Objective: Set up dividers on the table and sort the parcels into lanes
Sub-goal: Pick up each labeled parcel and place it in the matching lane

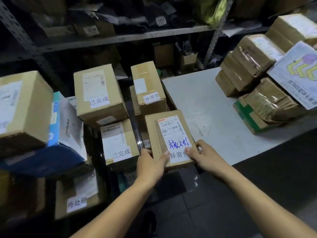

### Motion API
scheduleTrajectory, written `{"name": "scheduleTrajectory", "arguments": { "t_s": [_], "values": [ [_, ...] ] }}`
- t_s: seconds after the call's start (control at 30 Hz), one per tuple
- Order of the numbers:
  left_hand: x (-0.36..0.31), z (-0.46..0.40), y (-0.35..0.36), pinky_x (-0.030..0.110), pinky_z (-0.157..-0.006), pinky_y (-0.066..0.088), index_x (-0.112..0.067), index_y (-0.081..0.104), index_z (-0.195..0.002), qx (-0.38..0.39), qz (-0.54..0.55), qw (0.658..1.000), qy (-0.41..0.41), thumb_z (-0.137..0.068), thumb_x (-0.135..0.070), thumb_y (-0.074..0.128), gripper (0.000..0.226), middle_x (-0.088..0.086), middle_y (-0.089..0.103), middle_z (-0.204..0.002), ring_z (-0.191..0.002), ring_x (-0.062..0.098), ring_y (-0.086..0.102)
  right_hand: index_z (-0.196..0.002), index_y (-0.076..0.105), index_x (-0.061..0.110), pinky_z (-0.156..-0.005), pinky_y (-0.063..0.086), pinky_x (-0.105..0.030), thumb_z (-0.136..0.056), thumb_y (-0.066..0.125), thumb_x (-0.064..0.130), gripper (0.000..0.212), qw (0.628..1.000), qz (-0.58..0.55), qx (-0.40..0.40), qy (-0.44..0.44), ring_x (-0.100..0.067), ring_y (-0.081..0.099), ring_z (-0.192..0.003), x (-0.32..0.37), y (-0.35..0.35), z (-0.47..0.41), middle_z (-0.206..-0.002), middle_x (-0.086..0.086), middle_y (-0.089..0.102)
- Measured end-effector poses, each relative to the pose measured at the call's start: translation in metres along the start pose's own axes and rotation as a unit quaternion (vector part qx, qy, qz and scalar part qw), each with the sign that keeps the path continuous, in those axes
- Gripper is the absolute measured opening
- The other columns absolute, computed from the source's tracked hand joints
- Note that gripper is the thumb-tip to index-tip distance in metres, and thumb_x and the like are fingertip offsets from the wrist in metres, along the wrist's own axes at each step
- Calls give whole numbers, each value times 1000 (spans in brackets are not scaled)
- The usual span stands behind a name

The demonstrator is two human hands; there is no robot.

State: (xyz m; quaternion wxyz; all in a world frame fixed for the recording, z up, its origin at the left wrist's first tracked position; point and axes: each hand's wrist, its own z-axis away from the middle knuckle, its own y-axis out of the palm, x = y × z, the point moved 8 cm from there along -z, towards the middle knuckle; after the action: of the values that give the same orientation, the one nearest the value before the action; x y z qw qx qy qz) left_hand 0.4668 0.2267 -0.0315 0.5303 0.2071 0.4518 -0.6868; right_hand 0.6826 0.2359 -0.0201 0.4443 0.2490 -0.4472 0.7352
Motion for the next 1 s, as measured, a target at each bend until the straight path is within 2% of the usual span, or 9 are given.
{"name": "scheduleTrajectory", "arguments": {
  "t_s": [0.1,0.2,0.33,0.37,0.43,0.5,0.57,0.7,1.0],
  "values": [
    [11,-6,2,25,-65,45,-21,51,-109,5,-29,999,-12,-79,-54,72,50,-5,63,-106,-88,9,60,-98,54,26,-79,54,-35,-92,61,49,25,1000,2,-4,9,-12,68,-94,-12,9,-9,-104,5,70],
    [16,-12,3,27,-77,47,-18,50,-126,12,-37,999,-12,-82,-55,67,60,-2,63,-117,-98,13,60,-101,55,24,-87,54,-36,-93,59,47,24,1000,4,-7,29,-11,66,-96,-25,17,-16,-105,5,69],
    [3,-11,3,20,-81,41,-25,35,-143,2,-22,999,28,-90,-49,60,64,-7,52,-136,-109,2,51,-103,54,27,-76,50,-27,-93,60,45,21,999,14,-6,44,-6,65,-94,-39,31,-20,-105,9,68],
    [-1,-10,4,15,-81,39,-25,33,-145,6,-13,999,37,-91,-47,59,63,-14,53,-132,-105,-9,48,-102,54,28,-72,47,-24,-93,60,43,19,999,13,-8,48,-4,64,-92,-42,35,-20,-105,9,68],
    [-9,-7,7,-2,-65,37,-28,36,-142,20,13,998,54,-95,-43,57,54,-31,53,-105,-81,-29,49,-99,52,30,-66,42,-17,-93,59,42,15,998,22,-13,53,3,61,-89,-48,40,-20,-102,12,67],
    [-12,-6,10,-5,-50,35,-34,40,-135,35,40,997,54,-97,-40,54,41,-35,49,-96,-70,-37,45,-100,51,31,-64,40,-13,-94,58,42,15,998,21,-16,53,7,59,-89,-51,45,-19,-101,15,66],
    [-14,-7,12,-3,-51,38,-34,42,-134,46,65,995,53,-98,-42,52,38,-27,55,-110,-78,-33,51,-103,52,29,-66,42,-15,-94,58,43,18,998,6,-20,53,5,61,-91,-54,49,-17,-103,14,67],
    [-12,-9,14,5,-71,38,-30,37,-145,51,69,995,57,-97,-49,50,54,-13,51,-143,-123,-2,50,-106,52,28,-66,42,-15,-94,57,44,20,998,-8,-35,57,5,61,-91,-60,52,-11,-102,16,67],
    [-15,-12,13,13,-79,36,-36,40,-140,56,59,993,88,-96,-54,48,48,-18,50,-133,-106,-10,47,-106,53,29,-64,41,-12,-94,58,43,19,996,-18,-37,76,7,62,-90,-77,54,3,-100,16,68]
  ]
}}
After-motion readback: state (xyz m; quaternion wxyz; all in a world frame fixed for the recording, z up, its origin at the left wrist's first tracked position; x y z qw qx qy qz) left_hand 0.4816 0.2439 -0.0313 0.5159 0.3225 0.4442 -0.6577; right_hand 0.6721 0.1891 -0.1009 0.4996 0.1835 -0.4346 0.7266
